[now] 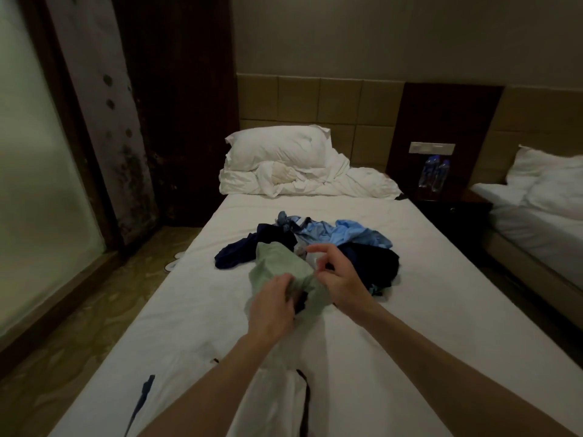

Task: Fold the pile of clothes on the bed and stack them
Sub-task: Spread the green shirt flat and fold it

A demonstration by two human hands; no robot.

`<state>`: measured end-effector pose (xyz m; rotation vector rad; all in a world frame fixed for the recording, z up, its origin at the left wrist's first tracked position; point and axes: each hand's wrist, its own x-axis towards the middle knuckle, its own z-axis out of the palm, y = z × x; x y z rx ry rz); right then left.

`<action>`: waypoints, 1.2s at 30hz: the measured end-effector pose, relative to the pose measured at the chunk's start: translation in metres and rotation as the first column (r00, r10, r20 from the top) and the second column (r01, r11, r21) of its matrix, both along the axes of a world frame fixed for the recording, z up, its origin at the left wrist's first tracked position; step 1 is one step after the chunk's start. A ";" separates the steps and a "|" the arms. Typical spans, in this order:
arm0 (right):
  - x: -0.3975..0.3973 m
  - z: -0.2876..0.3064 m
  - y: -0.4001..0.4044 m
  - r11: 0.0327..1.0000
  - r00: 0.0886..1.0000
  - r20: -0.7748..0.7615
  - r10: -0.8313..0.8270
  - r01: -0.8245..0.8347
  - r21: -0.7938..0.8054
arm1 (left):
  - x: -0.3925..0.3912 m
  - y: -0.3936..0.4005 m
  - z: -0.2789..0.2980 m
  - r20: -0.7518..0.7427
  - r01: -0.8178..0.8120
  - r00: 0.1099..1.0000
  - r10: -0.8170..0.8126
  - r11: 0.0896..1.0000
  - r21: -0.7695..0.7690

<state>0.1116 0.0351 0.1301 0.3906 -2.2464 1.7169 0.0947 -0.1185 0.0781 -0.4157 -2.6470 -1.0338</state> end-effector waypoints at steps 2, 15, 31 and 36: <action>0.019 0.010 0.013 0.996 0.998 -0.060 0.011 -0.006 0.084 | 0.014 0.000 0.017 -0.039 0.032 0.999 -0.030 0.998 0.053; 0.134 0.028 0.082 0.734 0.956 0.153 -0.251 0.085 0.673 | 0.123 0.002 0.091 -0.123 0.183 0.971 -0.204 0.970 -0.159; 0.210 0.042 0.043 0.964 0.983 0.099 -0.154 0.127 0.235 | 0.181 -0.004 0.165 -0.200 0.151 0.974 -0.103 0.958 0.244; 0.212 -0.019 0.030 0.955 0.969 0.211 -0.129 0.064 0.290 | 0.185 -0.022 0.150 -0.147 0.129 0.985 -0.093 0.959 0.253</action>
